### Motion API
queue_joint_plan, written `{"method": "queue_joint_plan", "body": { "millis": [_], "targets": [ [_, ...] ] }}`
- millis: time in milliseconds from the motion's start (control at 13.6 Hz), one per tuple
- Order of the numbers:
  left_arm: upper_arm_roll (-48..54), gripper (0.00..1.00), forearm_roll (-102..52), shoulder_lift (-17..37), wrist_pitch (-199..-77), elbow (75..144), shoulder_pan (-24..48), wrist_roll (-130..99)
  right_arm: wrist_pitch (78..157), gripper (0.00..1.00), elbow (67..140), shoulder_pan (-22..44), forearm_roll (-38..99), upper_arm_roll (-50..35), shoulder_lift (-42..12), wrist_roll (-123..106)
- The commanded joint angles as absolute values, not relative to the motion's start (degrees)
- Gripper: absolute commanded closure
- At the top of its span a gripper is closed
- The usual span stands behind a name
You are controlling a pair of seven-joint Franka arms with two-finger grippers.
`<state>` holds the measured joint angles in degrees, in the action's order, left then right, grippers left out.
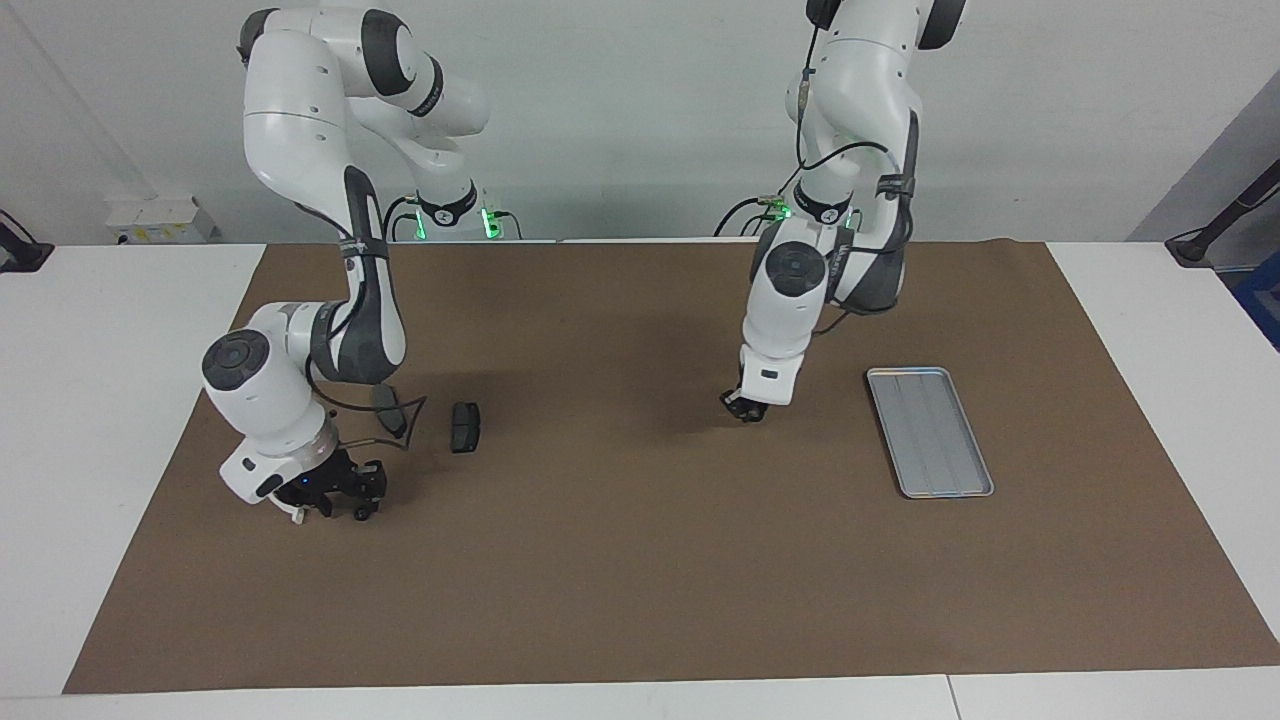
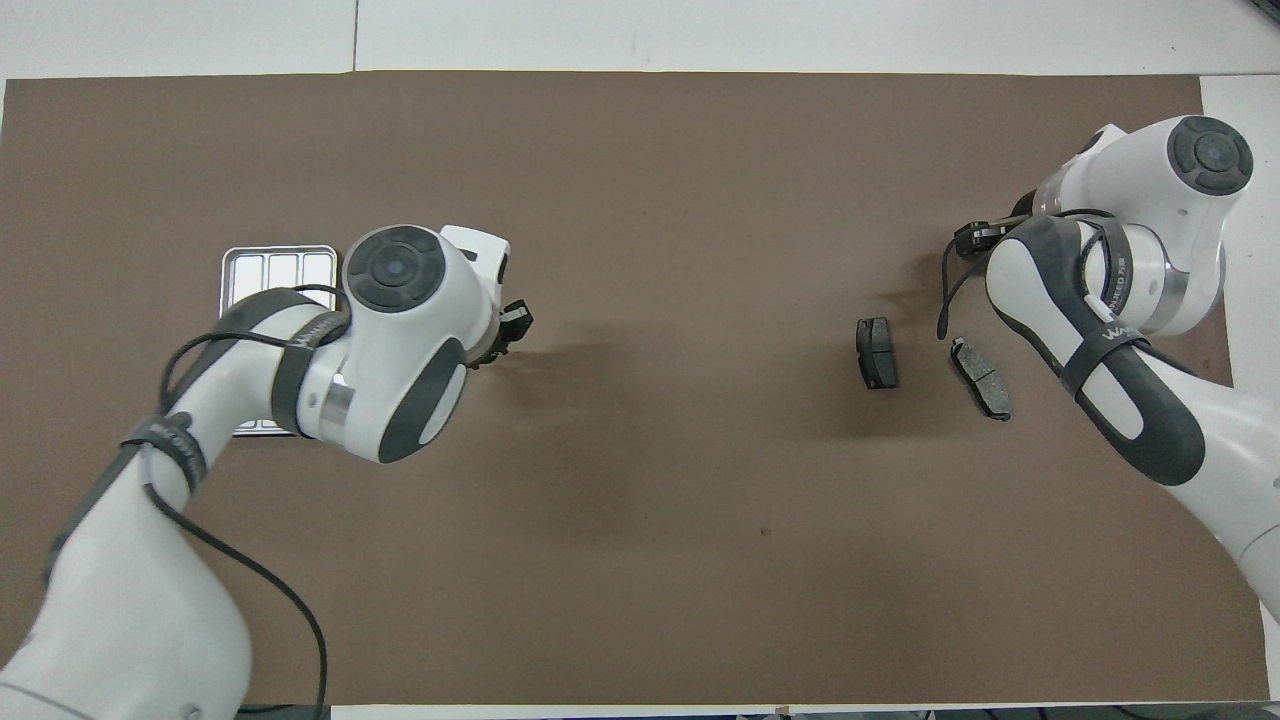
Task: Pick bearing gear from pile to tray
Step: 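Carry the bearing with the left gripper onto the silver tray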
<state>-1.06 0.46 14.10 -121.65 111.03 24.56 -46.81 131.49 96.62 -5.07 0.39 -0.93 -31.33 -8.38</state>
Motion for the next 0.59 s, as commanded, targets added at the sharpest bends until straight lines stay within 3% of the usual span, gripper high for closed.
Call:
{"method": "queue_joint_plan", "body": {
  "millis": [0, 295, 517],
  "targets": [
    [-0.6, 1.0, 1.0, 5.5, -115.4, 117.2, 16.4, -31.9, 128.3, 0.26, 93.3, -5.9, 1.0, -1.7, -33.3, -7.4],
    [-0.6, 1.0, 1.0, 4.7, -116.1, 119.0, 5.2, -14.0, 128.1, 0.28, 91.5, -6.0, 0.7, -1.7, -34.6, -7.3],
    [-0.6, 1.0, 1.0, 3.4, -124.2, 124.3, 1.9, -3.8, 126.2, 0.33, 90.5, -6.0, 0.7, -1.7, -35.0, -7.2]
  ]
}}
